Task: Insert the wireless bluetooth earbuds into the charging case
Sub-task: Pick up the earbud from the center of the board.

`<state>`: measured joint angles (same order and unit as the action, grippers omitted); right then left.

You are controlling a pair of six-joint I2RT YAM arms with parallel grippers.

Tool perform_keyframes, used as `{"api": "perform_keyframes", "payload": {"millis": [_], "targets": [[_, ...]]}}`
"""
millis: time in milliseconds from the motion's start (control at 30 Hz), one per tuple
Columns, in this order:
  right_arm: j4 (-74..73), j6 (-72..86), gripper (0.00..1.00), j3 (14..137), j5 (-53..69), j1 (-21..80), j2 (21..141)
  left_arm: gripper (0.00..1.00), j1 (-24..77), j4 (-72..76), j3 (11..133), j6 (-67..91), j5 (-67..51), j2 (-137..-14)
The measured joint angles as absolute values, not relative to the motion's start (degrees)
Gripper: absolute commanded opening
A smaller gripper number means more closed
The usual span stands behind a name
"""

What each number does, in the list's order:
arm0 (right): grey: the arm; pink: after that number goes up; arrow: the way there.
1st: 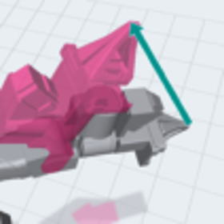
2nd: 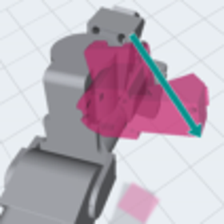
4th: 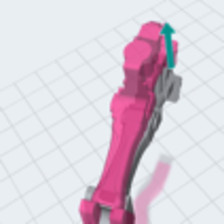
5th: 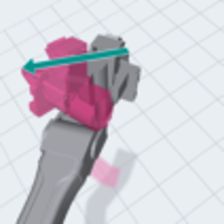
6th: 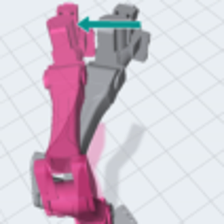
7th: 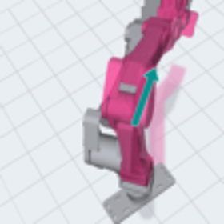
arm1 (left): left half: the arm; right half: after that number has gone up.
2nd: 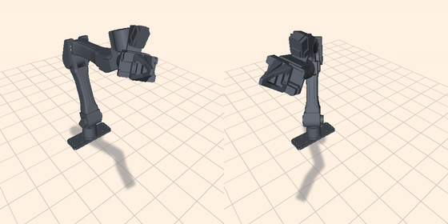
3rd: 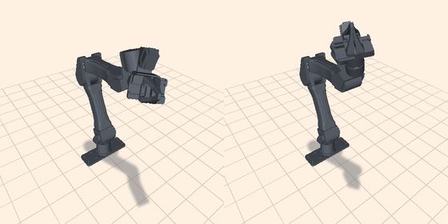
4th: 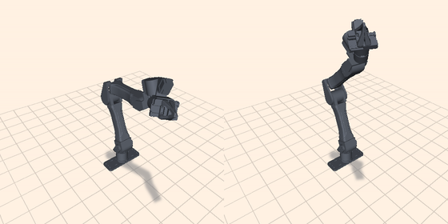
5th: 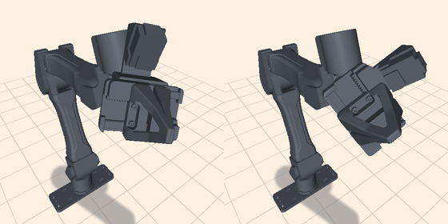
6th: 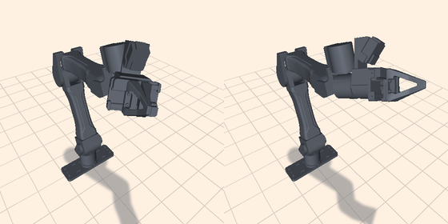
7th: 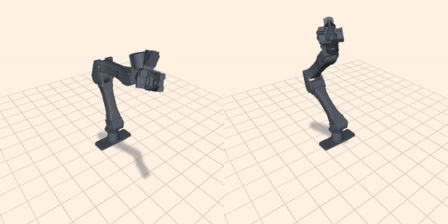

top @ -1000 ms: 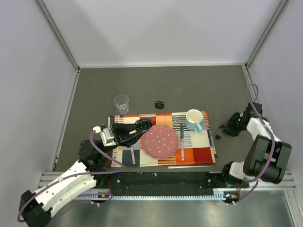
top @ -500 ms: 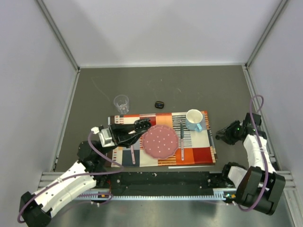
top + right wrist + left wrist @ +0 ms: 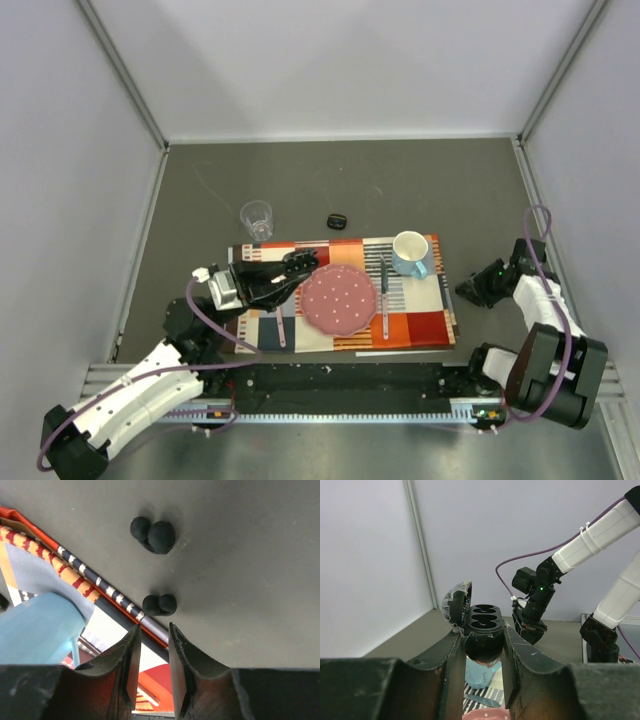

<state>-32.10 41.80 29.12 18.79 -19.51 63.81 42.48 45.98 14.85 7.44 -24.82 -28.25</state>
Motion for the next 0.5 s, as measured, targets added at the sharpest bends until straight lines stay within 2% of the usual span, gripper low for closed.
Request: {"api": "perform_keyframes", "payload": {"millis": [500], "targets": [[-29.1,41.6,0.27,28.9,17.9,-19.3,68.6,0.00,42.5,45.8,14.9,7.4,-24.4,-28.3]]}}
